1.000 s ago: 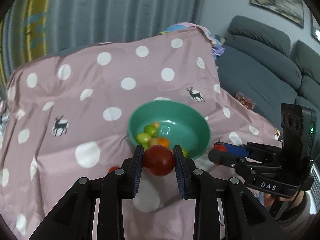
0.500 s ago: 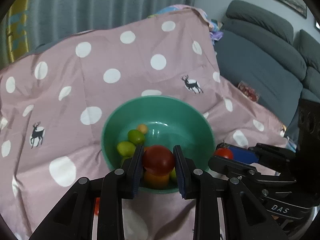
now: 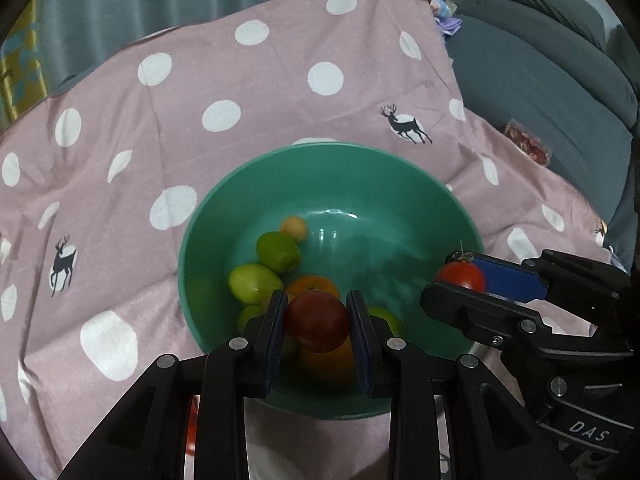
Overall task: Organize fruits
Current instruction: 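Lower both held tomatoes into the teal bowl and open both tools, then move both tools back toward the remaining red tomatoes on the sheet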
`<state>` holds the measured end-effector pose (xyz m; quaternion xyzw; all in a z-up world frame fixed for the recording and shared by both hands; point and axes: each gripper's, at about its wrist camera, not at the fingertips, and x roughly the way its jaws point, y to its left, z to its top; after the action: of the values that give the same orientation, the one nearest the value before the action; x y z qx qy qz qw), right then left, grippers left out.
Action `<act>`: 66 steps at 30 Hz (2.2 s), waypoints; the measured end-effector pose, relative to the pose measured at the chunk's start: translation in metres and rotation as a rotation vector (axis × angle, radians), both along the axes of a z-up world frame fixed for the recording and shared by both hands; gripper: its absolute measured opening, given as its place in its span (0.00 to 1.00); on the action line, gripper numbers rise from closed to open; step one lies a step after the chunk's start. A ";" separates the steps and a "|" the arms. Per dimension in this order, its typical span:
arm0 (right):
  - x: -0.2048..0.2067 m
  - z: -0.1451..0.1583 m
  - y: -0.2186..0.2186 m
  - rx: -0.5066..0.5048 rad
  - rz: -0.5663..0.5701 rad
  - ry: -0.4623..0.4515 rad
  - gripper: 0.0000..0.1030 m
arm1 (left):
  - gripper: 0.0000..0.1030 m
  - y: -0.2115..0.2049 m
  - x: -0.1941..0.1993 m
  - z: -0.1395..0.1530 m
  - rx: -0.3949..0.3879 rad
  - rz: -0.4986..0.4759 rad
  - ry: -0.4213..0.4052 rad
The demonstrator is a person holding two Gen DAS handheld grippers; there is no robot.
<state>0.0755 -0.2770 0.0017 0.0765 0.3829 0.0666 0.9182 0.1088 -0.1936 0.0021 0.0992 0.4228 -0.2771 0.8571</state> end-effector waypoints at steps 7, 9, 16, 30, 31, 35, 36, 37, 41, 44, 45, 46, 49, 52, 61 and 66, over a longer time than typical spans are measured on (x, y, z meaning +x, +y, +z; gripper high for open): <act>0.005 -0.005 0.000 -0.002 -0.001 0.012 0.28 | 0.29 -0.003 0.003 -0.006 0.022 0.003 0.003; 0.005 -0.005 0.000 -0.005 -0.003 0.014 0.28 | 0.30 -0.003 0.004 -0.007 0.026 0.005 0.003; 0.006 -0.007 -0.002 -0.002 -0.011 0.017 0.29 | 0.30 -0.004 0.005 -0.009 0.033 0.006 0.005; 0.005 -0.005 -0.001 -0.007 -0.019 0.013 0.29 | 0.30 -0.003 0.005 -0.008 0.037 0.011 -0.002; 0.004 -0.005 -0.002 -0.005 -0.022 0.012 0.29 | 0.30 -0.003 0.004 -0.007 0.038 0.011 -0.006; 0.000 -0.001 -0.004 0.002 -0.037 0.003 0.32 | 0.43 -0.002 0.000 -0.001 0.043 0.012 -0.020; -0.002 0.000 -0.005 0.007 -0.044 0.000 0.33 | 0.54 -0.001 -0.001 0.001 0.041 0.016 -0.025; -0.004 0.001 -0.006 0.013 -0.051 -0.003 0.36 | 0.57 0.001 -0.004 0.003 0.035 0.023 -0.034; -0.012 0.007 -0.009 0.024 -0.071 -0.014 0.45 | 0.66 0.009 -0.010 0.012 0.012 0.039 -0.043; -0.020 0.012 -0.010 0.042 -0.083 -0.025 0.54 | 0.80 0.017 -0.018 0.022 -0.011 0.050 -0.058; -0.023 0.013 -0.011 0.053 -0.088 -0.030 0.56 | 0.85 0.021 -0.021 0.026 -0.027 0.056 -0.063; -0.026 0.015 -0.013 0.066 -0.094 -0.036 0.58 | 0.86 0.024 -0.022 0.029 -0.040 0.057 -0.063; -0.036 0.019 -0.012 0.090 -0.096 -0.043 0.59 | 0.88 0.043 -0.031 0.038 -0.081 0.074 -0.065; -0.044 0.020 -0.006 0.081 -0.083 -0.036 0.60 | 0.88 0.069 -0.039 0.042 -0.092 0.121 -0.068; -0.065 0.022 0.020 0.045 -0.015 0.000 0.60 | 0.88 0.185 -0.062 0.032 -0.113 0.358 -0.036; -0.067 0.018 0.043 0.020 0.046 0.025 0.60 | 0.88 0.233 -0.079 0.015 -0.152 0.458 0.009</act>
<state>0.0082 -0.2336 0.0198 0.0777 0.3952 0.0908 0.9108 0.0296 0.0392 0.0170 -0.0653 0.4158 -0.1068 0.9008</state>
